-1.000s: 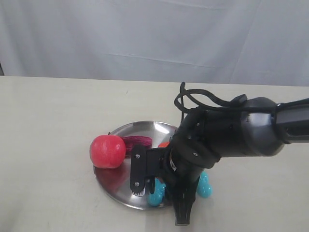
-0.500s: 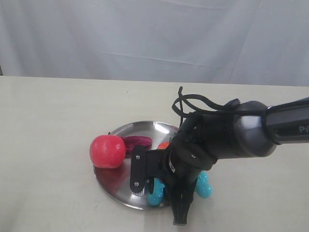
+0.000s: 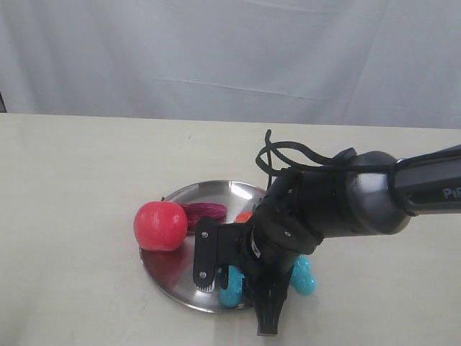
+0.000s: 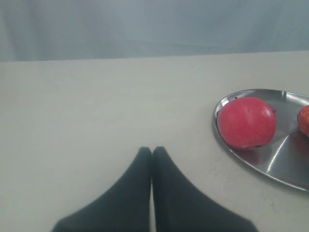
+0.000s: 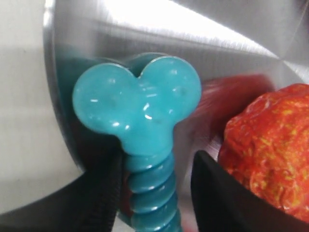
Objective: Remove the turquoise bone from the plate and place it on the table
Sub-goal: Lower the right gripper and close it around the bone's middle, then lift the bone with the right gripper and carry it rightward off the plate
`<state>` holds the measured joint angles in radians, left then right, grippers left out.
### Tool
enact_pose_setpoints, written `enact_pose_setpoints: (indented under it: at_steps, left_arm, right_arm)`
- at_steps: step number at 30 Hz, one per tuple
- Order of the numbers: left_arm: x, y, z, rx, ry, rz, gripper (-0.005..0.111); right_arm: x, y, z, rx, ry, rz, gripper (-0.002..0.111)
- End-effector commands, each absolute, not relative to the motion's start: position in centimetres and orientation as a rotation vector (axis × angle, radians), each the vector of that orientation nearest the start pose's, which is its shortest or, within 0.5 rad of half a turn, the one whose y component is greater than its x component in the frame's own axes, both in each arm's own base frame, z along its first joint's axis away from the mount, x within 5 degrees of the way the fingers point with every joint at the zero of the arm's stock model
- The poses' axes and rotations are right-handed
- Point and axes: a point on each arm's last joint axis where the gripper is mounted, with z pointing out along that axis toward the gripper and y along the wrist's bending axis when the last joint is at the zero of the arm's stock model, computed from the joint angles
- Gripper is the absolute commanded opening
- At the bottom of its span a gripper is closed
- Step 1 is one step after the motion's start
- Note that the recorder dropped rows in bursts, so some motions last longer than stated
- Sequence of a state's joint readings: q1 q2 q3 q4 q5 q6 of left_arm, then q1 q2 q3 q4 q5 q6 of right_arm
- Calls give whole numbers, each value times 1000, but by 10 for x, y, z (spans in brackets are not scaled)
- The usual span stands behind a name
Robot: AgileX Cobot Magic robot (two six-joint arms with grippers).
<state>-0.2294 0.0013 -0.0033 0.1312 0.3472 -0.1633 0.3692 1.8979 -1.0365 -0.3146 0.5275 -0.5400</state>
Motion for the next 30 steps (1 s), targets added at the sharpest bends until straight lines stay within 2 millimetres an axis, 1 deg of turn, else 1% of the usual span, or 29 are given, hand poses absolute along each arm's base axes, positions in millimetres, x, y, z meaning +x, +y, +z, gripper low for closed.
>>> enact_pose_setpoints:
  at_steps: [1,3,4,10,14,19,24,29,30]
  left_arm:
    - [53,-8,182,143,1824,-152,0]
    - [53,-8,182,143,1824,-152,0]
    - [53,-8,182,143,1824,-152,0]
    - [53,-8,182,145,1824,-151,0]
    - [53,-8,182,145,1824,-151,0]
    - [53,-8,182,145,1824,-151,0]
    - [53,-8,182,145,1824,-151,0]
    - [53,-8,182,145,1824,-151,0]
    - [53,-8,182,145,1824,-151,0]
  right_arm:
    - [331,111,133,-1565,2405,-317,18]
    - [332,111,133,-1562,2398,-316,3]
    - [332,111,133,-1556,2393,-314,0]
    - [334,113,135,-1542,2364,-311,0]
    - [334,112,145,-1525,2345,-318,0]
    - [329,110,173,-1478,2311,-337,0]
    - [319,105,205,-1369,2313,-346,0]
    - [305,99,244,-1074,2356,-295,0]
    - [299,96,256,-972,2365,-274,-1]
